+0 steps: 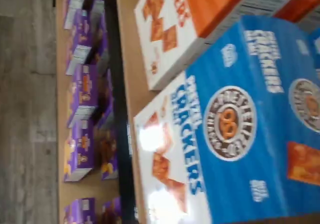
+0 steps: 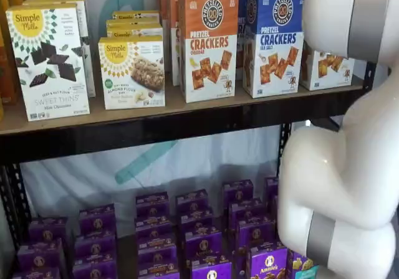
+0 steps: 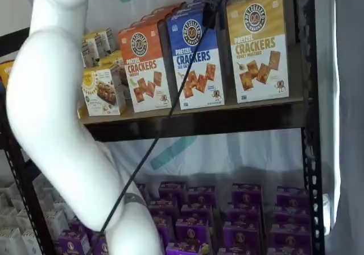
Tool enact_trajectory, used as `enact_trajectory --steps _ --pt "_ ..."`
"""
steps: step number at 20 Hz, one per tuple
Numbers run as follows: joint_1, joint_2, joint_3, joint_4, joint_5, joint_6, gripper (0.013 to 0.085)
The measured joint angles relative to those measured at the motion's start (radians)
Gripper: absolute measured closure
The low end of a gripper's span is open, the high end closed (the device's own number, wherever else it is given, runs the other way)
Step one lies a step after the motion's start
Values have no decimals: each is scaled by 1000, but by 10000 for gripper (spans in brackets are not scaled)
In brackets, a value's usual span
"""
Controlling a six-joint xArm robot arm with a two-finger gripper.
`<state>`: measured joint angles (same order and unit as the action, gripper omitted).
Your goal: Retrieve the yellow and white box located on the top shelf, the sixth one from the left
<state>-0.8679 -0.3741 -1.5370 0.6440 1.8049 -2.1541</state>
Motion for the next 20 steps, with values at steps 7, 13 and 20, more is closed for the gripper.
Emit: enact_trajectory --steps 7,13,20 --pt "46 37 -8 -19 -147 -18 130" --pt "89 88 -45 -57 -202 -15 130" --pt "129 160 -140 -146 -159 2 130"
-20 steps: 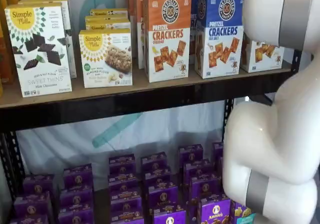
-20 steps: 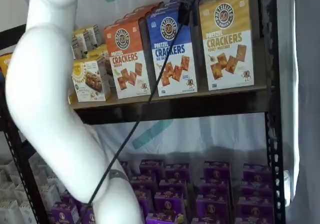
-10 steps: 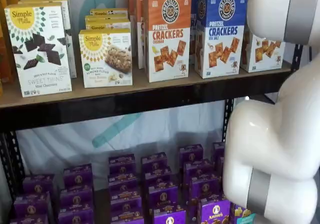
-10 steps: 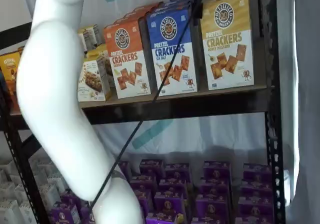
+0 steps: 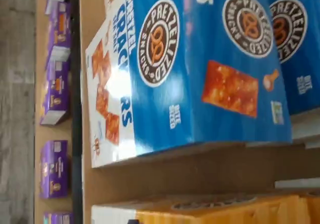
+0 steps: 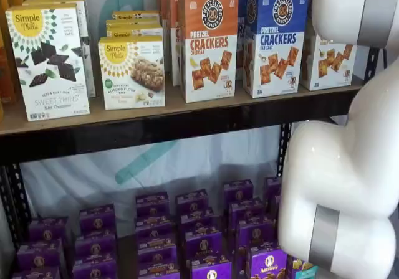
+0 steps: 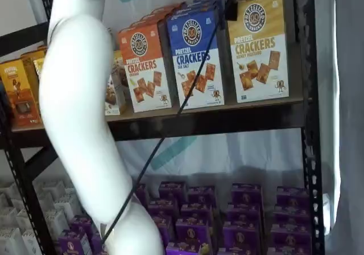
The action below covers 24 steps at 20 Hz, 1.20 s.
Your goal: Retrieve the yellow and white box located on the top shelf, the sixth one from the left
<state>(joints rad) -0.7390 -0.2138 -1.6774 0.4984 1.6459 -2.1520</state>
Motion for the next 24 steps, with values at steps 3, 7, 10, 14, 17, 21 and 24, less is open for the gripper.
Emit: enact_trajectory --steps 3,7,10,14,17,21,24 --pt "5 17 -19 -12 5 2 130" --pt "13 44 -56 -33 16 4 130" --pt "23 51 -62 -55 6 2 130" --pt "30 57 -65 -61 -3 4 130" --pt "42 69 -81 -77 -2 9 130" --pt "62 87 -106 -120 6 15 130" --pt "79 92 -112 -160 7 16 130"
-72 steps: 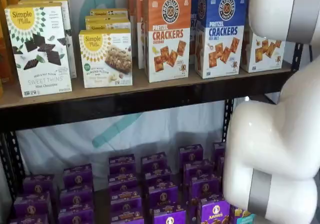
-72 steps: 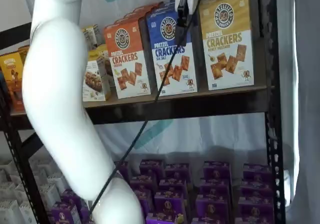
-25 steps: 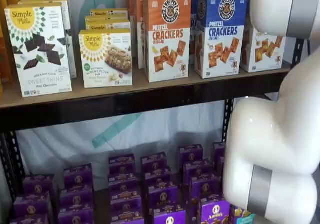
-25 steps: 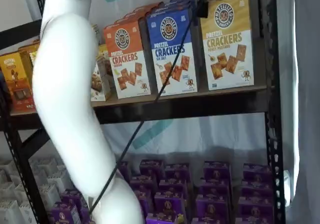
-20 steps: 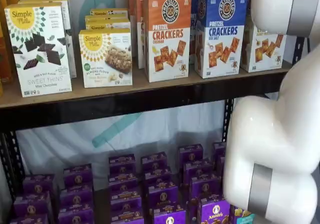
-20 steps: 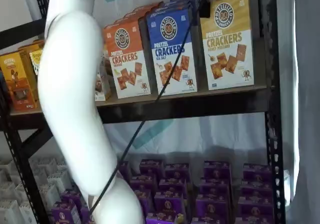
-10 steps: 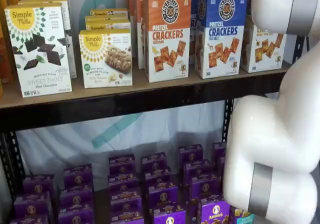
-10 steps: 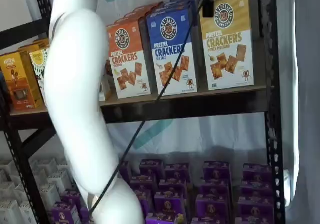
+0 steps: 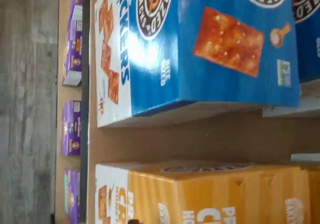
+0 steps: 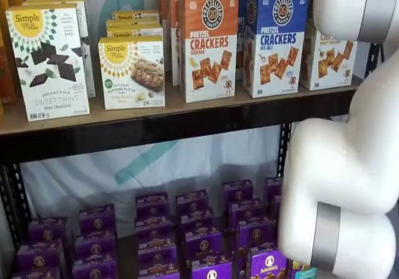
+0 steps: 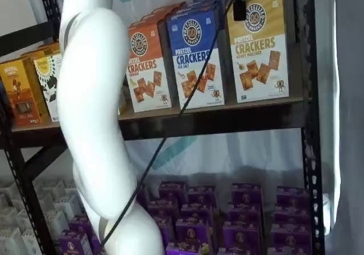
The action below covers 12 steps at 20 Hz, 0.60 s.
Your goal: Retrieve the yellow and white box located on the top shelf, the sixth one from the left
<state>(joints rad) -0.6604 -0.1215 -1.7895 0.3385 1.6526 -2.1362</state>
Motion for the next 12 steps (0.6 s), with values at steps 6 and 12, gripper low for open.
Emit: enact_trajectory --steps 6,12 --pt "25 34 -49 -65 60 13 130" --pt "30 62 -105 -87 111 19 130"
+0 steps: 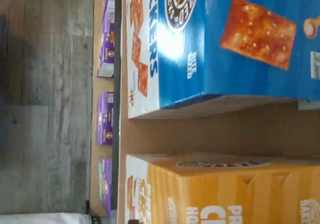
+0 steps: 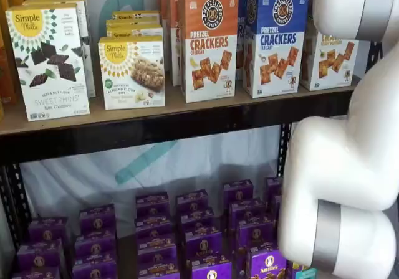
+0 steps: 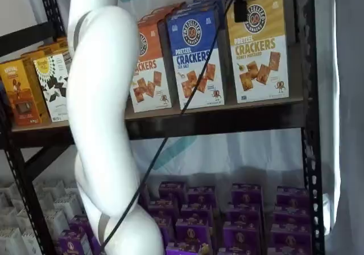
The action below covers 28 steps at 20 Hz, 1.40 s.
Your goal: Retrieve the yellow and white box located on the top shelf, the sixth one from the left
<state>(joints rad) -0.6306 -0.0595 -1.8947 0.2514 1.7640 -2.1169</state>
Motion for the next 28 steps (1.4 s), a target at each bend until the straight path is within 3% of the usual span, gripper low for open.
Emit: enact_trajectory --steps 3,12,20,24,28 --pt "12 8 -20 -40 23 -1 130" --pt "35 -25 33 -85 3 1 130" --pt "30 -42 63 -71 -14 0 130" --pt "29 -40 61 -65 -11 1 250" --pt "29 -40 57 -63 -11 2 250"
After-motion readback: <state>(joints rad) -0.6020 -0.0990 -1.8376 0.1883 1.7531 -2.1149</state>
